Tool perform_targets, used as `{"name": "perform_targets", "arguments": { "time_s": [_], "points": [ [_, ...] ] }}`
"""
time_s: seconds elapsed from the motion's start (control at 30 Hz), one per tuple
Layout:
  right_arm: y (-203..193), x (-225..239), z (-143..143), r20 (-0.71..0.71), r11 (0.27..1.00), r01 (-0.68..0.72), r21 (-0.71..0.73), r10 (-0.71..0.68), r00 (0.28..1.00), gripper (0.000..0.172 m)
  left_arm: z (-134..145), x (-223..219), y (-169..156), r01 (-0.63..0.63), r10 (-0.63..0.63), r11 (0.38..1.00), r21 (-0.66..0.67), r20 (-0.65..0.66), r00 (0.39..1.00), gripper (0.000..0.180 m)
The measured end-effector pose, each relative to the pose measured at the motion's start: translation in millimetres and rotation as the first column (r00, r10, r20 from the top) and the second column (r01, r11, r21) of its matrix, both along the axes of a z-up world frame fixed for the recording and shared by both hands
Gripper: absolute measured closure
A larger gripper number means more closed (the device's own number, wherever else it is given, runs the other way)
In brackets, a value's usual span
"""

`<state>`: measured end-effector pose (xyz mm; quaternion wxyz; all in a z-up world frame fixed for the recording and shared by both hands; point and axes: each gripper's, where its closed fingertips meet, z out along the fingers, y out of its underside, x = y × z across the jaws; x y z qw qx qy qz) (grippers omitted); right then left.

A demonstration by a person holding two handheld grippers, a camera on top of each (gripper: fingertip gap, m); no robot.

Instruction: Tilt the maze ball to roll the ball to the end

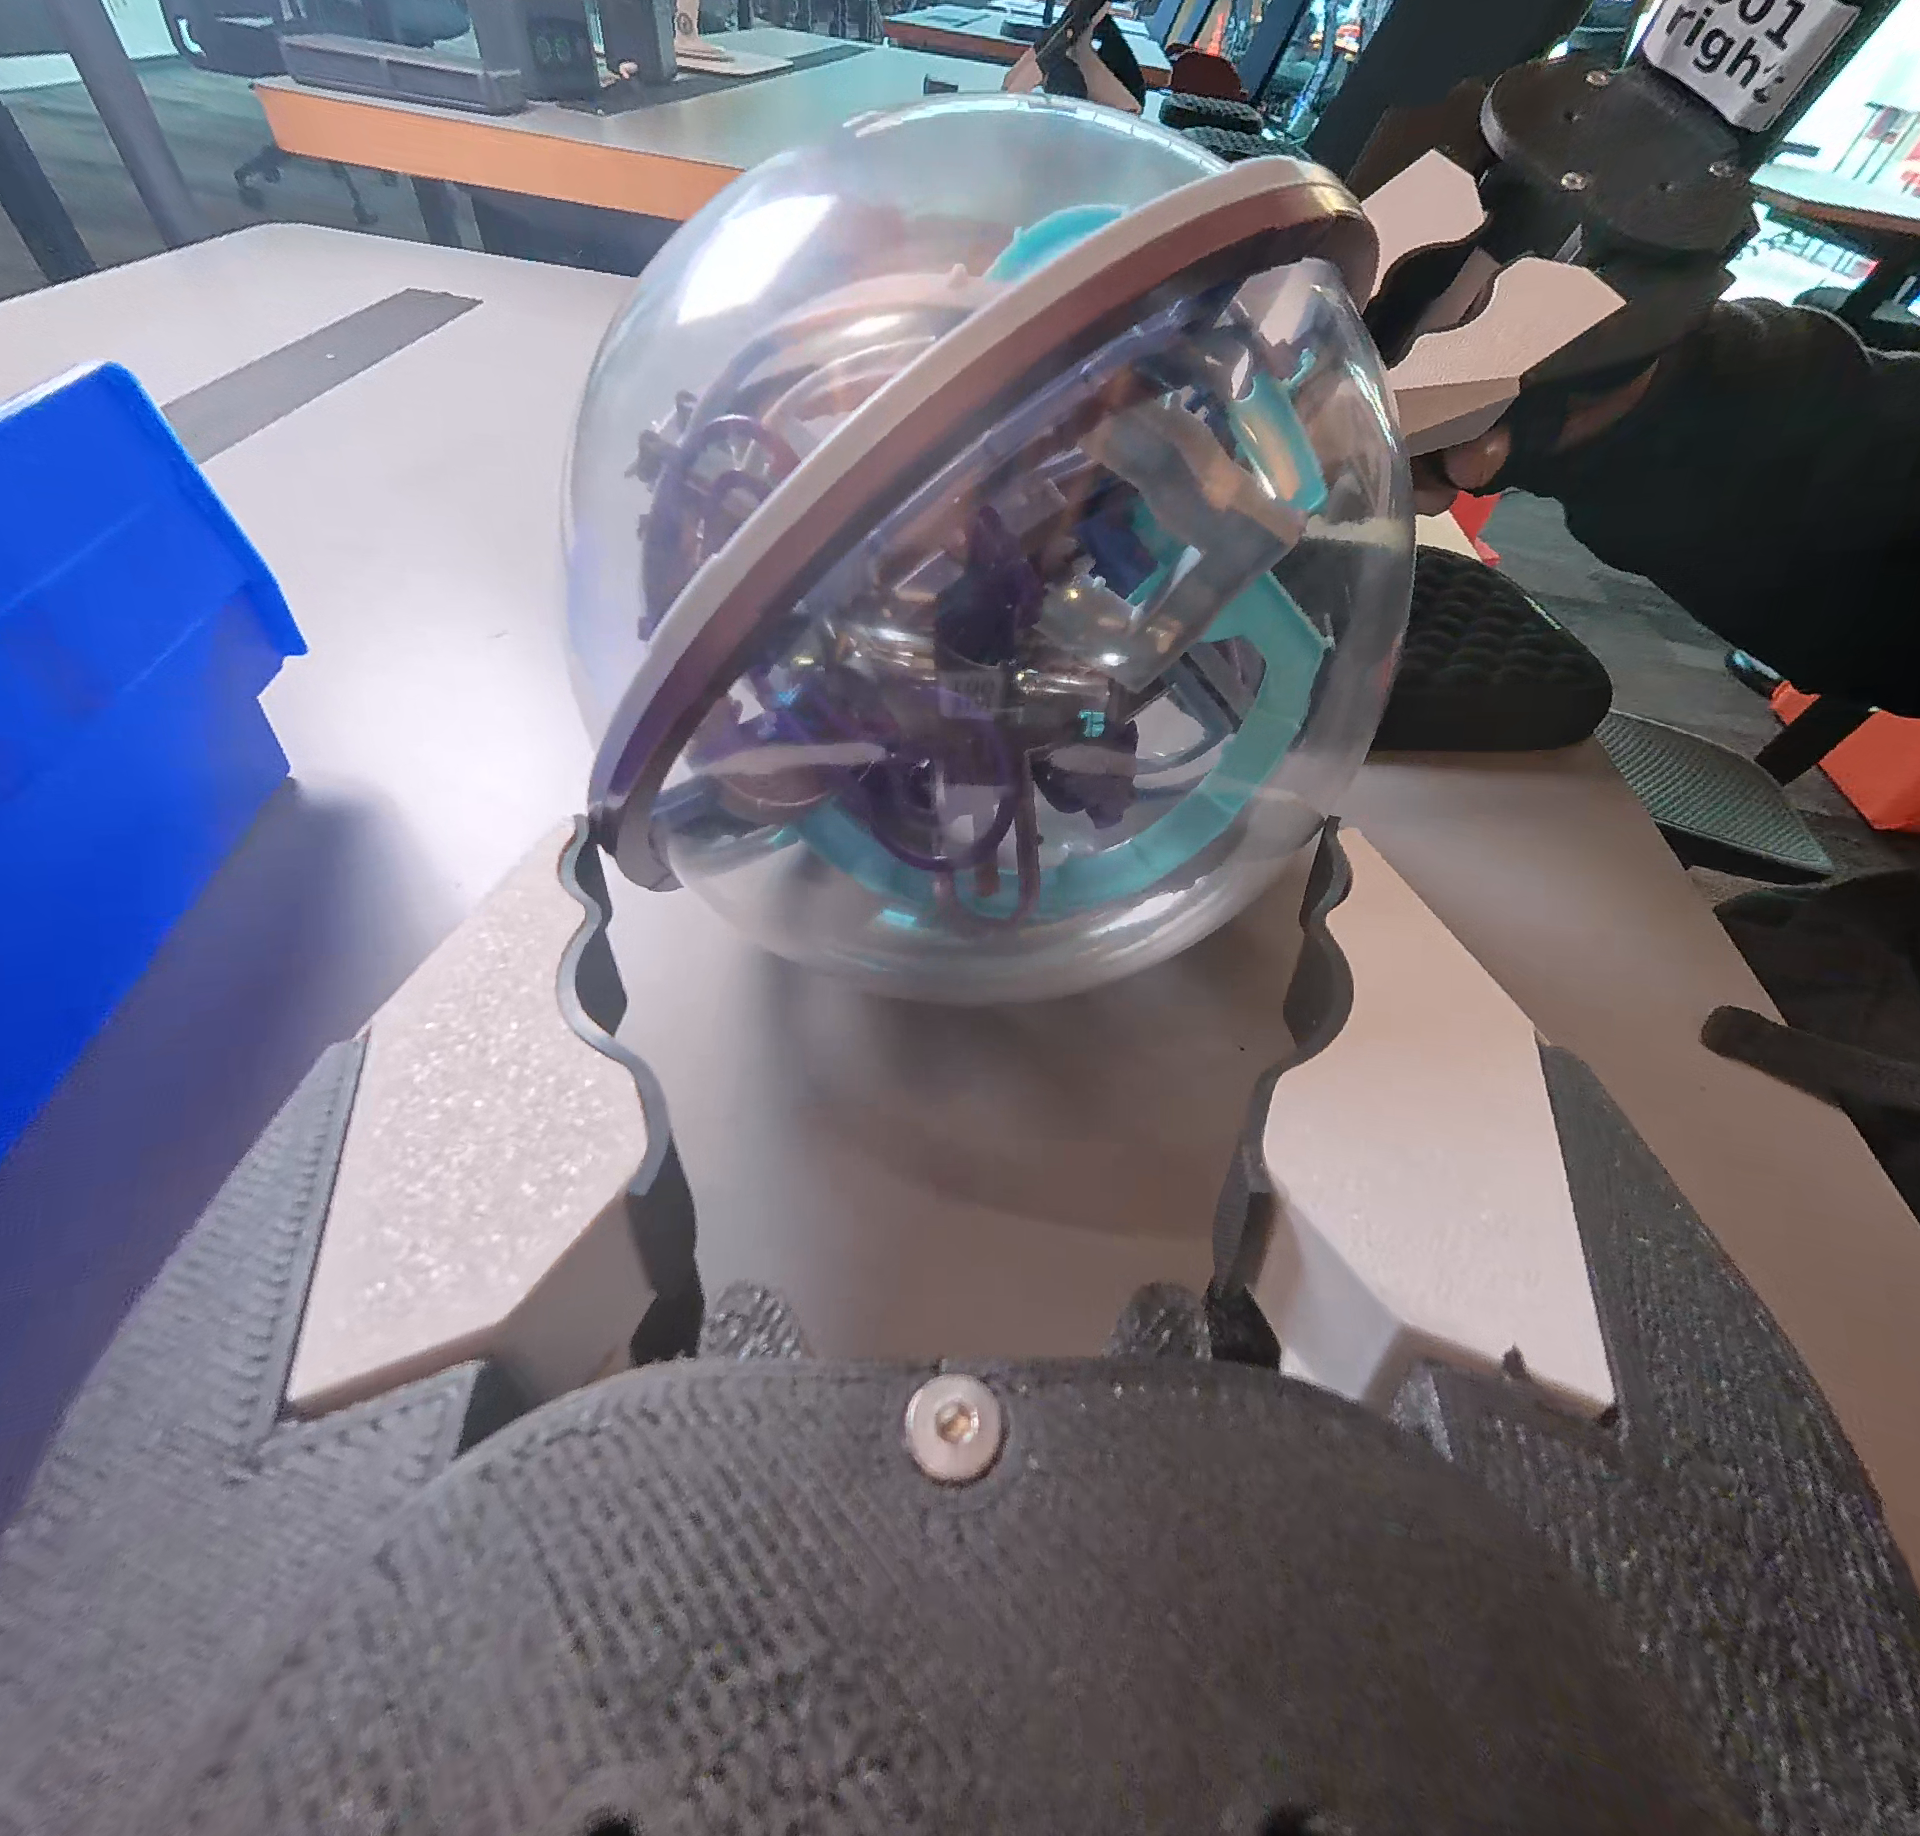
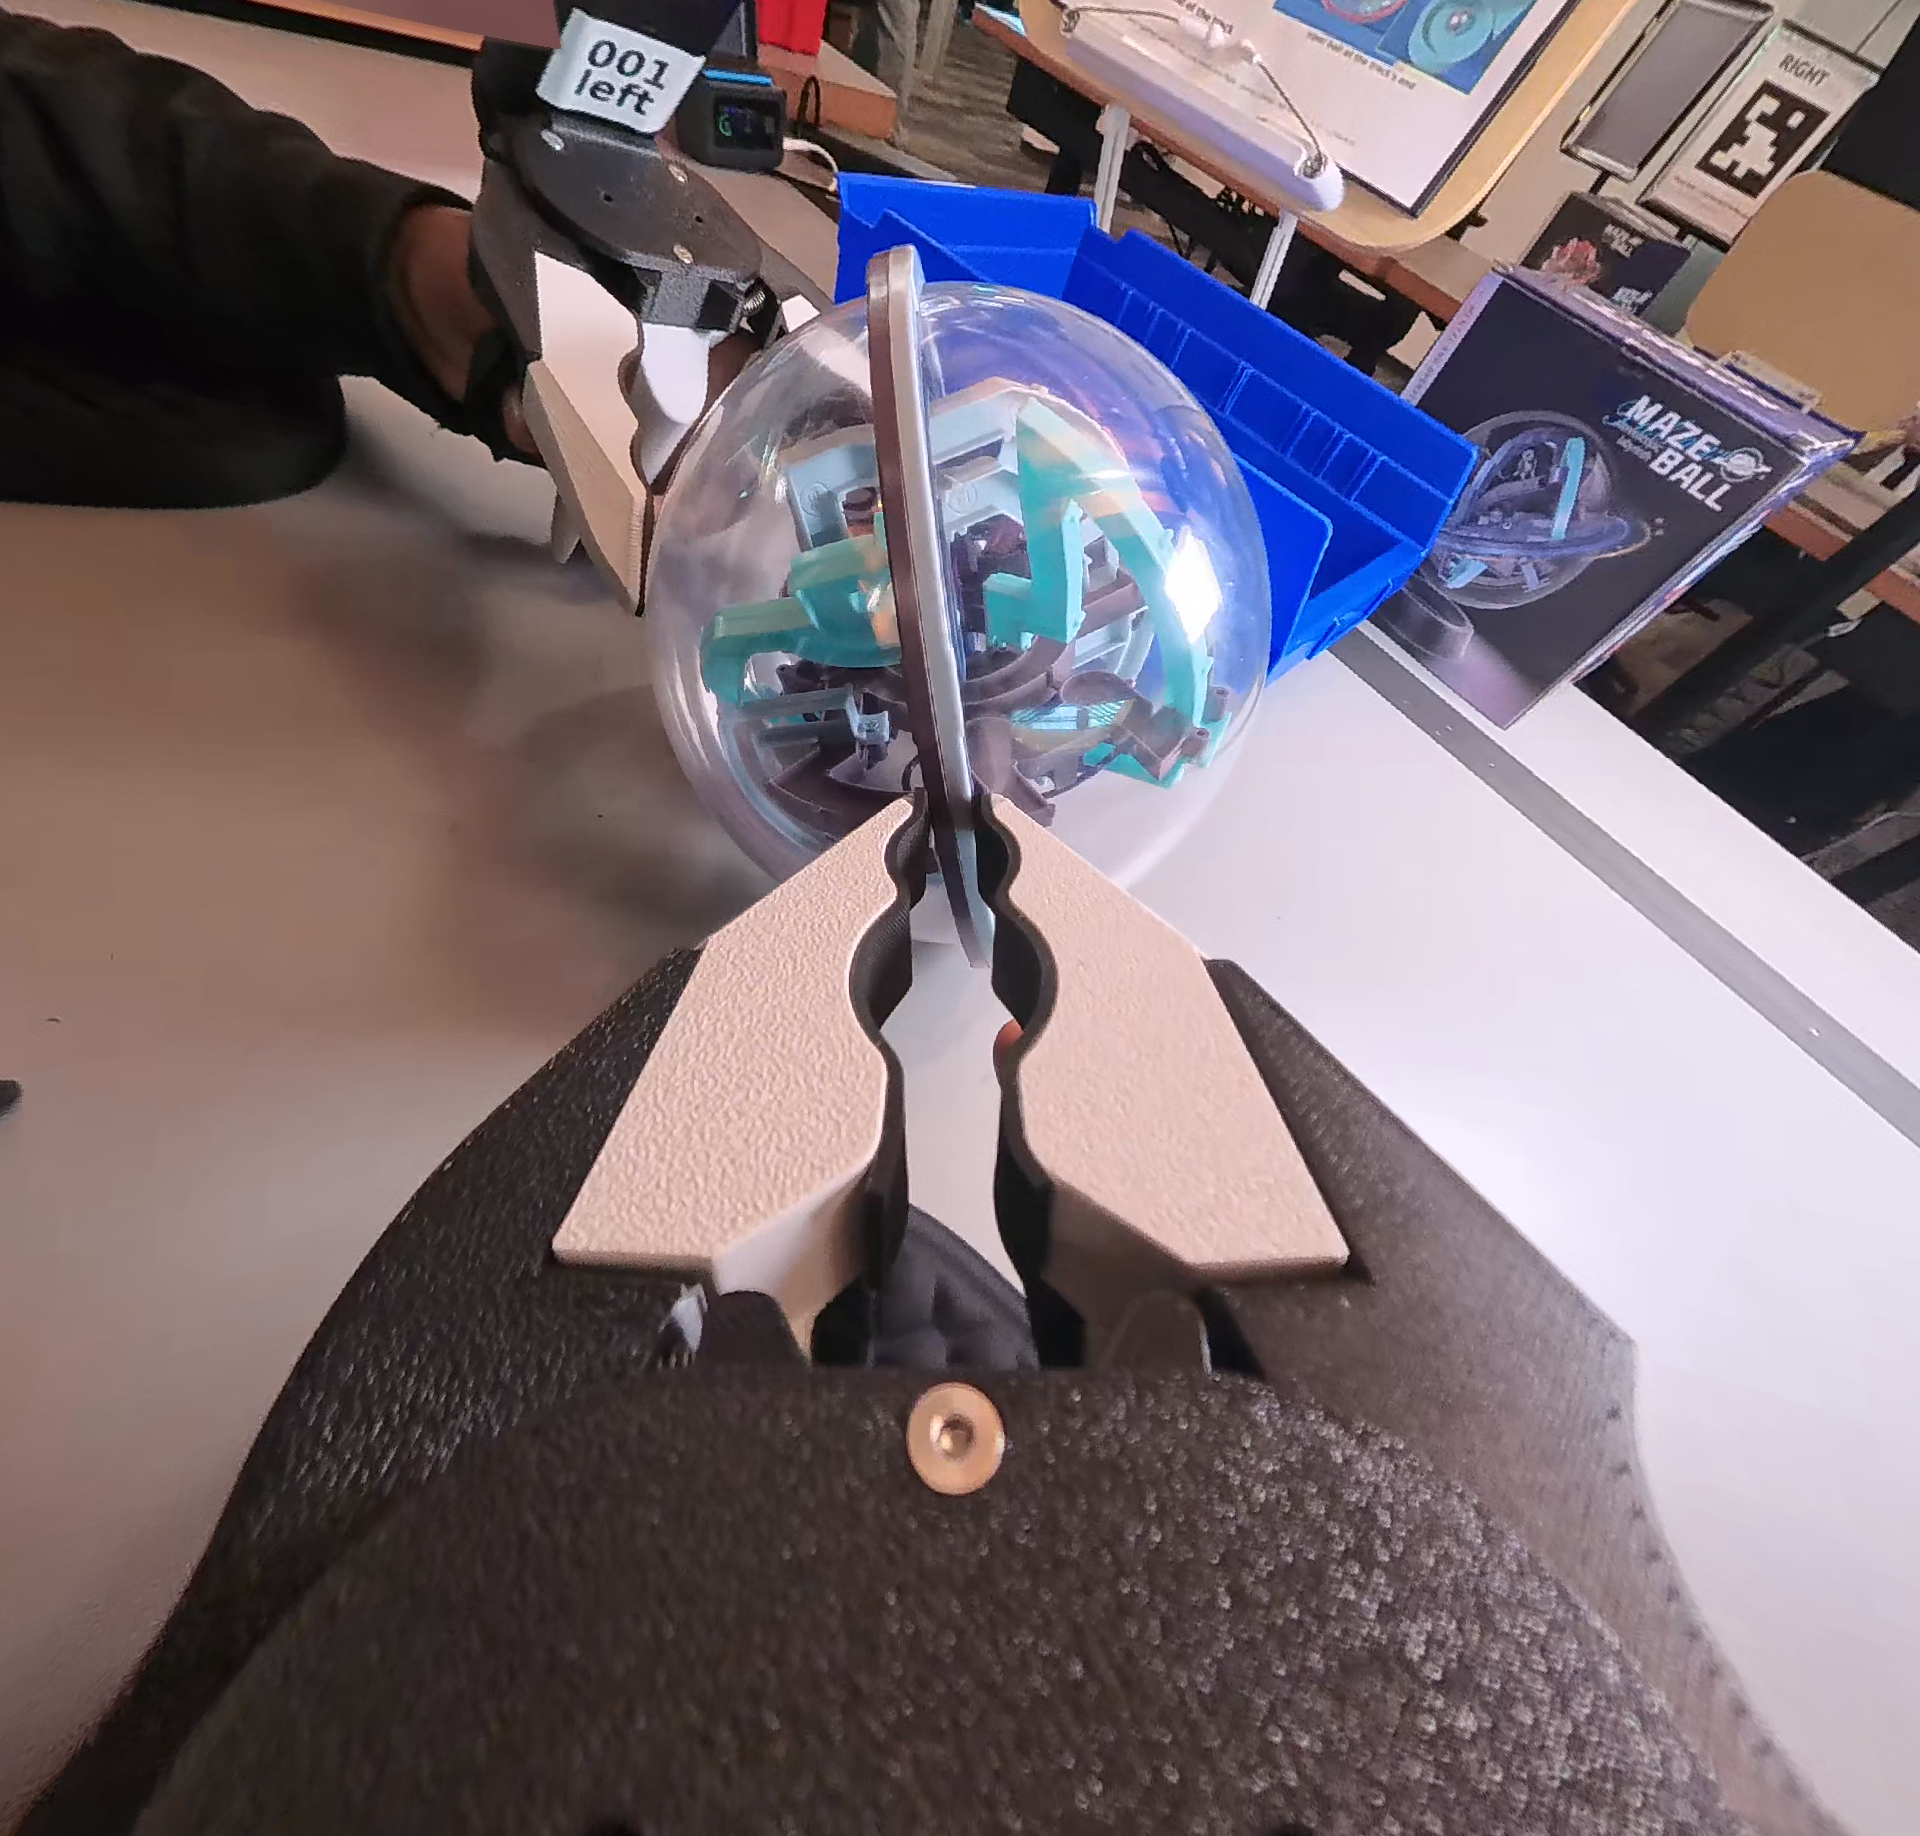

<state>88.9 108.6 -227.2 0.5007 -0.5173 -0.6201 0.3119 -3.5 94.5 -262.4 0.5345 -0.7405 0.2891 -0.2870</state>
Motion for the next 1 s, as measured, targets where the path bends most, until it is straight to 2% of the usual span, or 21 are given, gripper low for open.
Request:
{"name": "perform_targets", "arguments": {
  "time_s": [0.27, 0.53, 1.0],
  "points": [
    [3.9, -7.8, 8.2, -0.018, 0.996, 0.012, -0.087, -0.014, 1.0, 0.166, 1.0, -5.3, 2.2, 0.007, -0.003, 0.998, -0.055, 0.072, 0.997, 0.05],
    [0.3, -16.9, 12.4, -0.028, 0.996, 0.002, -0.089, -0.004, 1.0, 0.166, -0.6, -9.7, 2.9, 0.013, -0.004, 0.996, -0.087, 0.095, 0.995, 0.046],
    [-2.9, -19.6, -1.3, -0.032, 0.999, 0.012, -0.039, -0.013, 0.999, 0.166, 6.7, -17.3, 4.2, -0.007, 0.006, 0.999, 0.035, 0.035, 0.999, 0.045]
  ]
}}
